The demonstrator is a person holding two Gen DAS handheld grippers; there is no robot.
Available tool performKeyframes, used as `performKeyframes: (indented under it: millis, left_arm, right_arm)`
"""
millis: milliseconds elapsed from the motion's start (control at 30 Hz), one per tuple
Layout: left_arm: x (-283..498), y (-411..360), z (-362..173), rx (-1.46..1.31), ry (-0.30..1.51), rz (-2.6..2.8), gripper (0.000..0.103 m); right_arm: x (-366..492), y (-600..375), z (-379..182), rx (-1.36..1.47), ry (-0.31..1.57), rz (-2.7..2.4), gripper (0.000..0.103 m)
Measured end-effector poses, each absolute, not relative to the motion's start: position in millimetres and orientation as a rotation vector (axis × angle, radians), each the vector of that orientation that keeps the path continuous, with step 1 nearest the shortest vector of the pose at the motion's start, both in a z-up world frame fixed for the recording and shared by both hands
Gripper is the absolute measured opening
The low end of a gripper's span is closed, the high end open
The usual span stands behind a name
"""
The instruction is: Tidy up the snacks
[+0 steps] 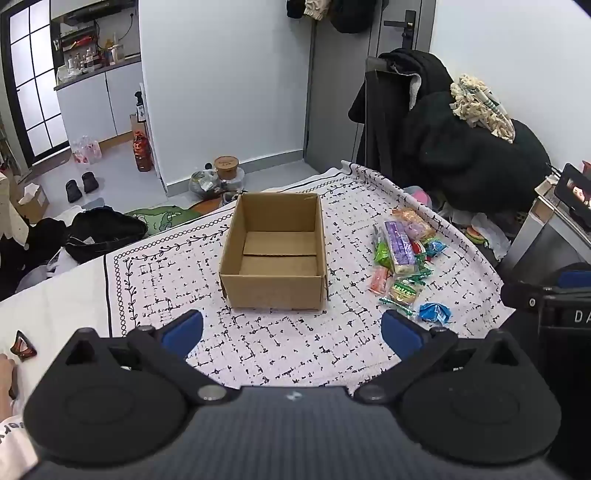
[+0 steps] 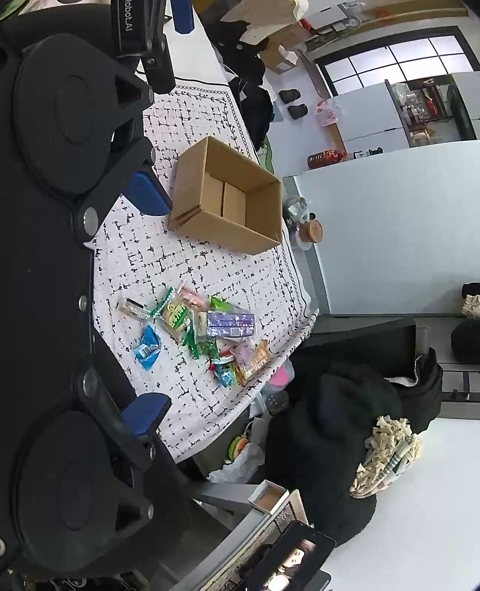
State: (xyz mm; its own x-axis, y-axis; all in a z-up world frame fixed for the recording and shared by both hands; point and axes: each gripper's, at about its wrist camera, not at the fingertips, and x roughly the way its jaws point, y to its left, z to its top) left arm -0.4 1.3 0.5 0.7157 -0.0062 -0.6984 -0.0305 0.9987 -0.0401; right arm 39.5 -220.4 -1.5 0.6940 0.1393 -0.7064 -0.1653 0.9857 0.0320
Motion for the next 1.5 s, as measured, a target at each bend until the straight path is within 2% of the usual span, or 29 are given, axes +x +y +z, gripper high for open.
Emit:
performKeyframes:
  millis: [233, 1500]
  left_arm:
    - [-7, 3, 7, -0.049, 0.765, -0.001, 0.102]
    - [13, 4, -13, -0.101, 0.813, -0.132, 0.102]
  right_arm:
    - [39, -220, 10, -0.037, 0.768, 0.171, 0.103]
    - [47, -208, -2, -0.086, 0.775, 0.121, 0.103]
